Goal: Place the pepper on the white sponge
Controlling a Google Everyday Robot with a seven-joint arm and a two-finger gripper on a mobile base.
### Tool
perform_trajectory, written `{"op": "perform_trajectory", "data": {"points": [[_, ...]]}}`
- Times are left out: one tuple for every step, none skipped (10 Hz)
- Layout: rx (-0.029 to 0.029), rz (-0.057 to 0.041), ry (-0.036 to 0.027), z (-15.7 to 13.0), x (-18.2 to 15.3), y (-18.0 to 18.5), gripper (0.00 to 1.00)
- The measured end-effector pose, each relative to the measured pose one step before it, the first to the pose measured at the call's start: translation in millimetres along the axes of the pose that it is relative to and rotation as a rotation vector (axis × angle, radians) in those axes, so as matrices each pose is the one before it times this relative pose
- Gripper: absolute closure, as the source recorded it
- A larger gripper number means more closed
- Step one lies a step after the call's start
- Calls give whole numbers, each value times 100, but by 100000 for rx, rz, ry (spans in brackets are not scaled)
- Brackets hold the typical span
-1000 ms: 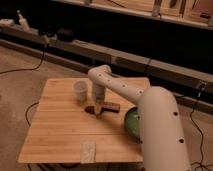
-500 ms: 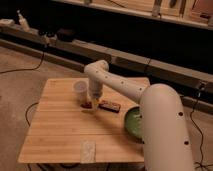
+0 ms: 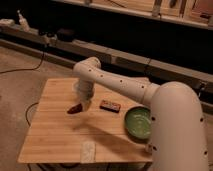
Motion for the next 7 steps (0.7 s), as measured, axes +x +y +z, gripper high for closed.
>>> {"op": "perform_trajectory", "data": {"points": [[-23,-4818,29,-38,140,85,70],[17,-1909,-32,12,-91,-48,70],[-53,-85,-12,-30,-61,-30,70],[-22,15,28,-2,2,11,70],[71,-145,-2,36,70,33,70],[263,-298,-169,46,51,-28,70],[251,-419,-333,-25,25,-24,70]]}}
